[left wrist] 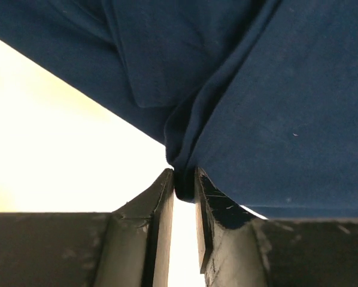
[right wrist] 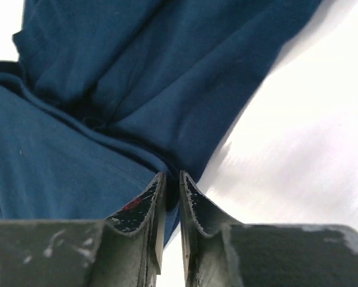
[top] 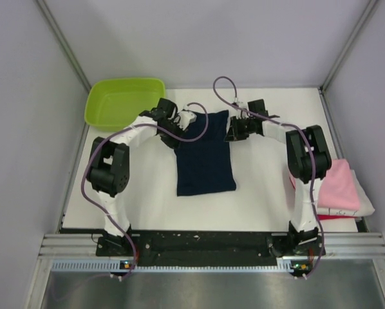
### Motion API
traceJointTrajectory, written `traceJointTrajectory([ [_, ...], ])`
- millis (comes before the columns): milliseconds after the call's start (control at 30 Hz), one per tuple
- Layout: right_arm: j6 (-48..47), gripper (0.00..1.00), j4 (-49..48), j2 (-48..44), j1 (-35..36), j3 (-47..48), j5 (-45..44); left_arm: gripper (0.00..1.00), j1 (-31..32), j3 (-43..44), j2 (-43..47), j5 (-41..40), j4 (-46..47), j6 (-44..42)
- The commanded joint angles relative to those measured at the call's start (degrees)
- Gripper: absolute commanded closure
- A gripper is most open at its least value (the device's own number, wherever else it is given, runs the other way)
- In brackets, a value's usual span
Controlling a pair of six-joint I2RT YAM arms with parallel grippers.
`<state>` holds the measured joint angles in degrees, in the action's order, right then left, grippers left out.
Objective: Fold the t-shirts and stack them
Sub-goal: Fold the folded rectangular tshirt in 1/3 of the way, then grab one side of the 2/3 rectangular tshirt with both arms
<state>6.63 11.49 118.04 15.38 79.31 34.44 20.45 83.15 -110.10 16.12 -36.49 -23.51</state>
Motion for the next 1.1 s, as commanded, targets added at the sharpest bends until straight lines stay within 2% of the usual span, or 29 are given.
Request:
traceJointTrajectory([
  [0,-0.9,0.75,-1.5,2.0,0.4,3.7,-3.1,0.7,-0.7,3.9,-2.0,-4.0,1.6,0.4],
  [67,-1.1,0.64,-0.8,1.1,0.3,4.1,-5.2,0.6,-0.6,4.9,-2.3,-5.0,2.0,0.5],
  [167,-2.3,0.54,-0.6,-4.0,-0.1,3.1,-8.6,0.5,-0.7,7.7,-1.3,-8.1,2.4,0.6],
  [233,-4.1,0.48,-0.9,-10.7,-0.6,0.2,-10.7,0.46,-0.7,8.4,1.5,-9.3,3.4,-0.2],
  [333,-11.5,0.45,-3.4,-21.2,-0.6,-7.7,-9.2,0.41,-0.6,6.6,7.1,-4.6,3.4,-3.3],
  [400,-17.2,0.44,-7.6,-29.0,-0.5,-16.5,-4.1,0.43,-0.1,3.3,11.3,1.3,1.7,-6.3],
  [467,-26.2,0.43,-13.7,-36.9,-0.4,-27.8,3.5,0.48,0.6,-1.5,15.4,9.2,-1.4,-10.9],
  [533,-39.0,0.41,-16.8,-43.8,0.3,-37.2,12.2,0.48,1.5,-7.9,19.8,15.4,-3.9,-16.5],
  [567,-47.2,0.37,-15.2,-47.1,2.2,-40.6,13.5,0.46,1.9,-11.8,21.5,17.5,-4.5,-18.6],
  [600,-55.7,0.36,-12.7,-49.0,4.9,-42.4,11.1,0.45,2.1,-15.4,22.9,19.0,-4.6,-20.5],
  [667,-61.0,0.36,-7.7,-49.9,11.6,-43.3,-1.9,0.41,3.2,-20.4,23.5,18.9,-3.8,-20.5],
  [767,-67.1,0.37,1.4,-47.6,17.3,-43.1,-10.8,0.38,7.7,-27.1,24.0,13.3,-0.4,-19.4],
  [933,-70.7,0.37,0.6,-47.6,21.7,-46.3,-13.6,0.28,13.6,-32.3,24.4,9.0,4.7,-18.1],
  [1067,-70.8,0.38,0.9,-44.4,24.6,-46.3,-16.4,0.27,14.9,-33.8,22.7,6.7,6.6,-17.6],
])
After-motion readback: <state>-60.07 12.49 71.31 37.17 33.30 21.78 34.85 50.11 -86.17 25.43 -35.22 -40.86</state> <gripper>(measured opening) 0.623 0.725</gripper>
